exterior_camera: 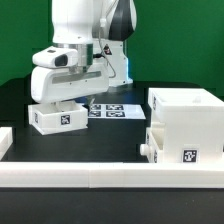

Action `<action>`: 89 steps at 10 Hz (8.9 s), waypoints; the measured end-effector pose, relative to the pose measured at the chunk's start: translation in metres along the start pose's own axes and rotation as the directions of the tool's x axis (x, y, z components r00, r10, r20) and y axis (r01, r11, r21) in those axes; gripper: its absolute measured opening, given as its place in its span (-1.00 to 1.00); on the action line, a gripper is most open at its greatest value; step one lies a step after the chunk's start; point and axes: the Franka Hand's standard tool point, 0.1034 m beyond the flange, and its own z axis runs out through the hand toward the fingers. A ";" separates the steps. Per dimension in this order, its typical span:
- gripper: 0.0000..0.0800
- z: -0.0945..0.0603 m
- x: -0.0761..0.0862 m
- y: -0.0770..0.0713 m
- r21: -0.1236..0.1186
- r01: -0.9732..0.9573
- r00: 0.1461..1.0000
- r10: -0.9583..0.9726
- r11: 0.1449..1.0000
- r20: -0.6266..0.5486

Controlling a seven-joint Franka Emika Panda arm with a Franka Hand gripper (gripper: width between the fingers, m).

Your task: Assemble drawer

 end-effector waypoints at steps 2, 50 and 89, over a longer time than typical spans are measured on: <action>0.16 0.001 -0.005 0.000 0.001 -0.010 1.000 0.010 1.000 0.003; -0.89 -0.057 0.184 0.076 0.042 0.689 0.723 -0.690 0.724 0.039; -0.89 -0.052 0.213 0.048 0.048 0.706 0.706 -0.707 0.707 0.036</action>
Offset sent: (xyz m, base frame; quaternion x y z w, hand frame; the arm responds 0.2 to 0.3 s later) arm 0.0033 0.0019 0.0008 0.0067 -0.0001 0.0098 0.9999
